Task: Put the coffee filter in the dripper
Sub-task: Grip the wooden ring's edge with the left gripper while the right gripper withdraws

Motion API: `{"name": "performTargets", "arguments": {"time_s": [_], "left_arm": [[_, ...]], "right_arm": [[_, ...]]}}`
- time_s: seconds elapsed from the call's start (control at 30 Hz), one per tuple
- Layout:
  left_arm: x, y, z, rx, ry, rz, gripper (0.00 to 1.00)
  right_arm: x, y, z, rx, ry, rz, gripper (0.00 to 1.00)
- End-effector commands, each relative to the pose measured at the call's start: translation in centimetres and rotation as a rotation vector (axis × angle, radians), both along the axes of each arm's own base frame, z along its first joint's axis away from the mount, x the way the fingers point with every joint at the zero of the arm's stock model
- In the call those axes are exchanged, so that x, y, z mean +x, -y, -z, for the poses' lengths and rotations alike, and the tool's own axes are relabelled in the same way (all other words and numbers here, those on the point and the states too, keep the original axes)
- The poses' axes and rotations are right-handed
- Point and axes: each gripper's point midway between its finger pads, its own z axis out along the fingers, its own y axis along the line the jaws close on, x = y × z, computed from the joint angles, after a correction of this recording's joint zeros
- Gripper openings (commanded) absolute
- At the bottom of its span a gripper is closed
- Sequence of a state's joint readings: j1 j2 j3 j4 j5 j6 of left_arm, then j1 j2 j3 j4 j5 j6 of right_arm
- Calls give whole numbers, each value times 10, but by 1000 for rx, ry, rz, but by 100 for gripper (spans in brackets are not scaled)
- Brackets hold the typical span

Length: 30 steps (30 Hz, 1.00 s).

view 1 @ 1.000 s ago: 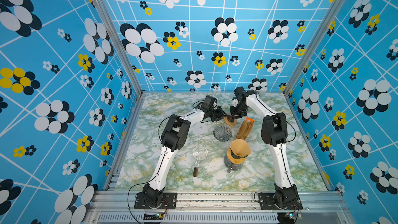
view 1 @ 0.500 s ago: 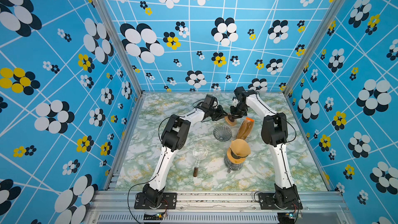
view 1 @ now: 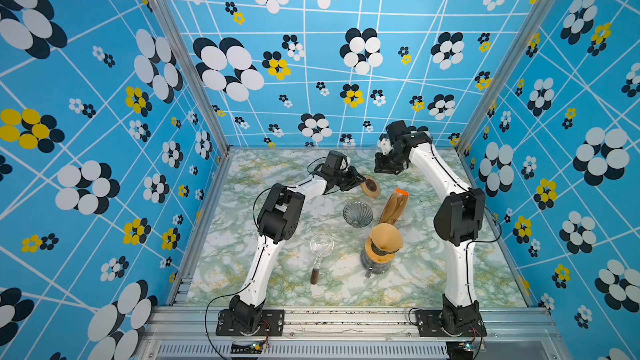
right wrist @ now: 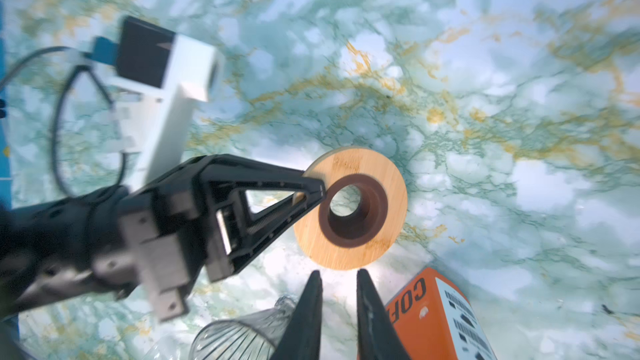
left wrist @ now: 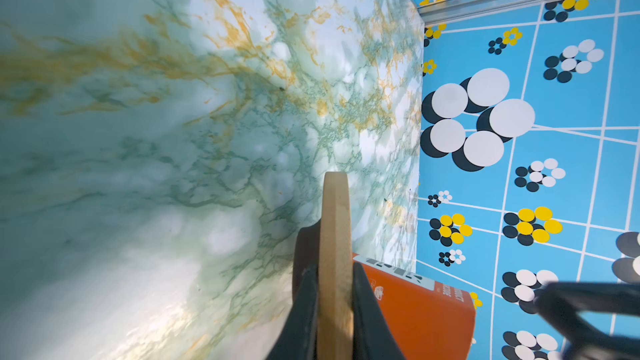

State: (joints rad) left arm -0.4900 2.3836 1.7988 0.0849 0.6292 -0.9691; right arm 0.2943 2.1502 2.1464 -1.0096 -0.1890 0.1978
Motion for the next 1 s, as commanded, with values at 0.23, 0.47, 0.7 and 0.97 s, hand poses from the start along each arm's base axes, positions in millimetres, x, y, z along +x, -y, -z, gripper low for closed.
{"name": "performTargets", "arguments": {"time_s": [0.23,0.47,0.7,0.97], "left_arm": [[12,-31,-100,-81,217,-53,13],[0,-50,-123,-84,246,-63,13],[-24,-65,-145,-99,268,-64,14],[-74,-91,-166,-108,260,-49,14]], "right_arm": [[-65,11,-98,94,248,-45,38],[-150,17,-119,187,321,-125,61],[-220,20,-133,293,367,-171,83],[-281,23,-141,385,393,-247,99]]}}
